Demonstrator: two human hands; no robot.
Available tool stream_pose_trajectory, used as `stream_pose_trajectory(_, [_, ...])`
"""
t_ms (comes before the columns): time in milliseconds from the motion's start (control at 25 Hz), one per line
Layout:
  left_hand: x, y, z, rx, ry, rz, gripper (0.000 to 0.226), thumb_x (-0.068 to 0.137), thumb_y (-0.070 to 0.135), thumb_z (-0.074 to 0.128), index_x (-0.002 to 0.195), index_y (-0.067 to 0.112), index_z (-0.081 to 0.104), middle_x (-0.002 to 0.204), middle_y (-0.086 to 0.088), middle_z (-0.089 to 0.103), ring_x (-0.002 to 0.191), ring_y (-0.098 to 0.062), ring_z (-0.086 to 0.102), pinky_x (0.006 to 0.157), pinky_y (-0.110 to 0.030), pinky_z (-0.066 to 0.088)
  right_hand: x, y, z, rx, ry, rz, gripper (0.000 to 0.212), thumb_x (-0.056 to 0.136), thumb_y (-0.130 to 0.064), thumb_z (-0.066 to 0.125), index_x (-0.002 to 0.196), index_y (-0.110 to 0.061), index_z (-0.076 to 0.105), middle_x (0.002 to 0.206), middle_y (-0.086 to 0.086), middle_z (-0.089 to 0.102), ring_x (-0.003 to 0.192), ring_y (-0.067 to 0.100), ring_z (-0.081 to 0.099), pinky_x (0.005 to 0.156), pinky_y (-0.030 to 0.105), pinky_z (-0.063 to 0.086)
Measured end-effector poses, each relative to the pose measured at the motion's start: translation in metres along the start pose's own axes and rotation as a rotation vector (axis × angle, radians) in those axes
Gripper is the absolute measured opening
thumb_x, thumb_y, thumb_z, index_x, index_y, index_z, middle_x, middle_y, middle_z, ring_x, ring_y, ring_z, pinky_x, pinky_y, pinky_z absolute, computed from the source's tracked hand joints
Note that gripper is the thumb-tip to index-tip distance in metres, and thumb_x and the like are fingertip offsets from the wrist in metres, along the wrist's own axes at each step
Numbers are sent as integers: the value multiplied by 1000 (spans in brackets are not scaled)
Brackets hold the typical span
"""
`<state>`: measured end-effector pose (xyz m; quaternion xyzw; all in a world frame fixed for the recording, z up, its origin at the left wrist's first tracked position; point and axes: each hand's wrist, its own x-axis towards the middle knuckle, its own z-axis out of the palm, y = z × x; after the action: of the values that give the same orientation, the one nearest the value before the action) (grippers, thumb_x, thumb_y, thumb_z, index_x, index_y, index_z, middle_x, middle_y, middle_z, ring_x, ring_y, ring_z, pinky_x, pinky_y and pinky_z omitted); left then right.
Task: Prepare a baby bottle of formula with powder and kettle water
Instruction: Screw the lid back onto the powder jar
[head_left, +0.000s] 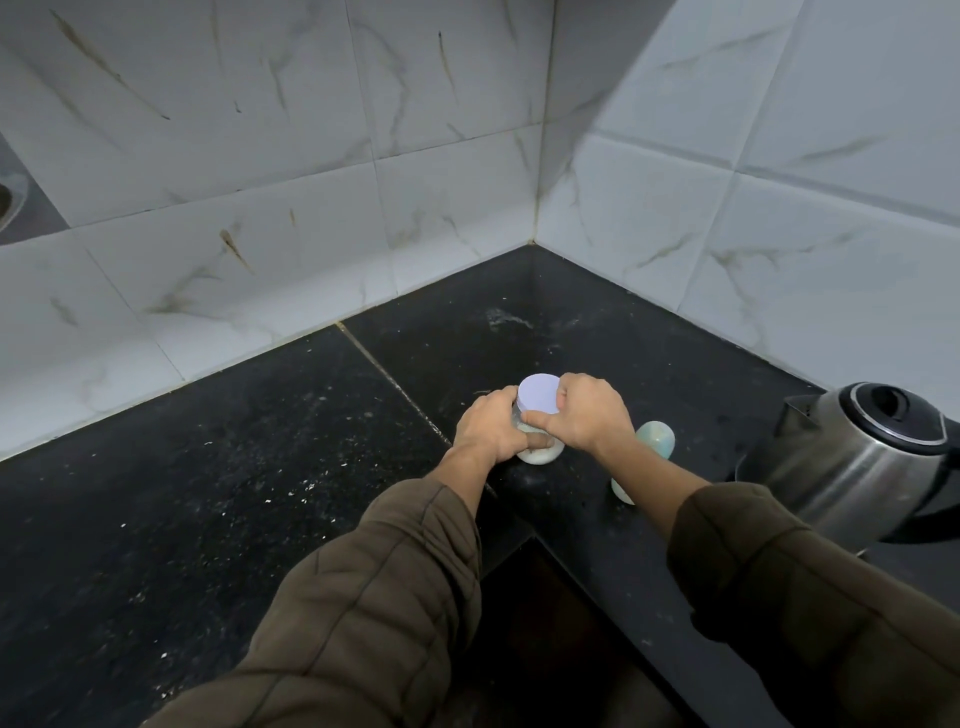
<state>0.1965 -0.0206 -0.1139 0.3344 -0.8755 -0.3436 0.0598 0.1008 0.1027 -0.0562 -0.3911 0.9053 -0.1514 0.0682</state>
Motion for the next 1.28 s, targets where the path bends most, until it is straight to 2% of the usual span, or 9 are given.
stream_pose_trajectory(120, [-1,-2,0,-15,6,-1,76,57,59,88,122,31,61,112,7,66,109,-19,59,93,-41,53,2,2,7,12,3,-3,59,76,-58,81,107,-19,49,110,4,65,98,25,61,75,36,50])
stream_pose_trajectory(240, [0,-2,1,-39,7,0,82,59,55,91,131,33,58,117,9,67,109,-18,61,92,-37,52,11,3,9,-35,-18,-42,80,77,-62,78,141,-23,49,127,5,63,113,28,61,88,41,53])
stream_pose_trajectory(320, [0,-2,1,-52,13,4,86,61,53,93,136,32,56,120,10,66,108,-17,59,92,-35,50,18,2,7,-143,-64,-82,85,81,-66,72,151,-24,46,131,7,58,118,28,58,93,41,53])
stream_pose_trajectory(400, [1,-3,0,-63,14,10,88,60,52,94,137,31,55,120,10,65,105,-15,55,91,-35,48,24,2,5,-173,-103,-99,82,81,-67,71,149,-25,50,126,6,56,114,27,58,91,40,54])
stream_pose_trajectory(560, [4,-3,0,-82,20,17,79,53,52,96,121,31,64,110,11,68,105,-17,63,91,-39,54,31,-1,1,-221,-143,-122,75,78,-66,72,138,-23,57,111,1,51,98,21,56,85,38,56])
stream_pose_trajectory(680, [5,-4,0,-93,24,21,77,52,50,98,118,30,65,109,11,68,104,-16,64,91,-39,55,35,-7,0,-265,-150,-127,69,77,-65,72,129,-22,60,105,-1,49,94,20,55,84,37,55])
stream_pose_trajectory(960, [5,-2,-1,-77,35,22,76,46,56,95,113,34,66,105,13,68,102,-15,63,90,-40,56,43,-13,0,-320,-209,-108,73,76,-67,69,131,-21,59,108,2,50,103,24,61,87,39,56])
stream_pose_trajectory(1120, [4,-1,-2,-62,17,19,73,46,56,94,110,38,64,101,14,68,100,-14,63,86,-38,55,37,-16,4,-318,-157,-55,69,80,-65,69,130,-19,59,122,7,57,104,26,64,84,37,57])
stream_pose_trajectory(1280, [6,1,-2,-44,0,13,71,40,61,89,103,39,65,95,14,69,99,-15,64,86,-40,56,34,-15,7,-334,-109,-28,73,80,-70,67,129,-16,59,119,7,60,101,25,65,78,36,56])
